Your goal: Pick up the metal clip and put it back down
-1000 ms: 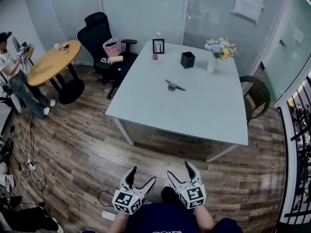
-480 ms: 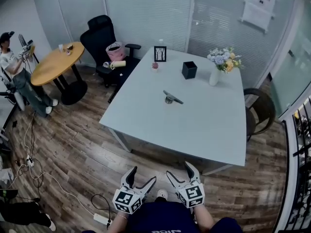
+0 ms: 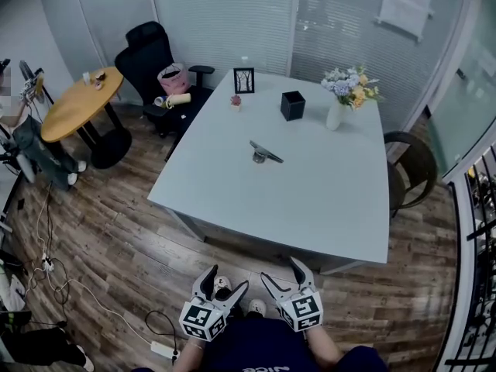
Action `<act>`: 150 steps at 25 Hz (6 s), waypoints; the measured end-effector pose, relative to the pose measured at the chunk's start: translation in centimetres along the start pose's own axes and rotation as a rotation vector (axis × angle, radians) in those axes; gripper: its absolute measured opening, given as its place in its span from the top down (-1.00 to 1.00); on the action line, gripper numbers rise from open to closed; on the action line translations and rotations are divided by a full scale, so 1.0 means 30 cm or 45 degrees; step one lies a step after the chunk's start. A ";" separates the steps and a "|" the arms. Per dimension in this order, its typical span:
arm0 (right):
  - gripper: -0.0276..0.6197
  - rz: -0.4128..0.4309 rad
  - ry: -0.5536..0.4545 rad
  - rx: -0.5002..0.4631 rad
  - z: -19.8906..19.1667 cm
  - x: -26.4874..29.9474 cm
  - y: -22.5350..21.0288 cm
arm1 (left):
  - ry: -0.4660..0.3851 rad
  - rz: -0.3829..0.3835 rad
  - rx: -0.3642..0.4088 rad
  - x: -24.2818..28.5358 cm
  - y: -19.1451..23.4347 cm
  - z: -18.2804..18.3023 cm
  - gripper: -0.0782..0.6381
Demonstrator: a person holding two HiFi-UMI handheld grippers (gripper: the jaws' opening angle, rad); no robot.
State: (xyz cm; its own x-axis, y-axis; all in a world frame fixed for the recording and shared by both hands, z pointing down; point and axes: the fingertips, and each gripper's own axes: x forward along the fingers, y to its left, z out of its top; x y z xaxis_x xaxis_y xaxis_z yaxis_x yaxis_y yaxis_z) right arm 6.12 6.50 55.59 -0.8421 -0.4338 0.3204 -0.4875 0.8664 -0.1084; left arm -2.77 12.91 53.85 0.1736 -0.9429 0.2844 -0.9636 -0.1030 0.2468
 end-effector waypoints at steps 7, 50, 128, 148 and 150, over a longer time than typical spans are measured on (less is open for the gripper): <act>-0.14 -0.056 -0.006 0.009 0.006 0.057 -0.033 | -0.005 -0.055 -0.010 0.066 0.052 0.004 -0.29; -0.15 -0.457 0.097 0.097 0.233 0.728 -0.275 | 0.090 -0.382 0.061 0.602 0.715 0.327 -0.29; 0.57 -0.348 0.255 -0.275 0.404 1.097 -0.747 | 0.079 -0.032 -0.066 0.641 0.827 0.354 -0.29; 0.58 -0.497 0.150 -0.052 0.350 0.742 -0.417 | 0.105 -0.322 0.025 0.643 0.691 0.340 -0.29; 0.58 -0.505 0.163 -0.031 0.330 0.725 -0.385 | 0.110 -0.345 0.034 0.636 0.679 0.336 -0.29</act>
State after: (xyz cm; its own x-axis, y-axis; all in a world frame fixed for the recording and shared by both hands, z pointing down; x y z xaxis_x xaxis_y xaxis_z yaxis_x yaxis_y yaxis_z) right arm -8.85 -15.41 54.50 -0.5542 -0.7021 0.4471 -0.7614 0.6447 0.0686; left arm -21.15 -10.37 54.96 0.4410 -0.8496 0.2893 -0.8845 -0.3568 0.3004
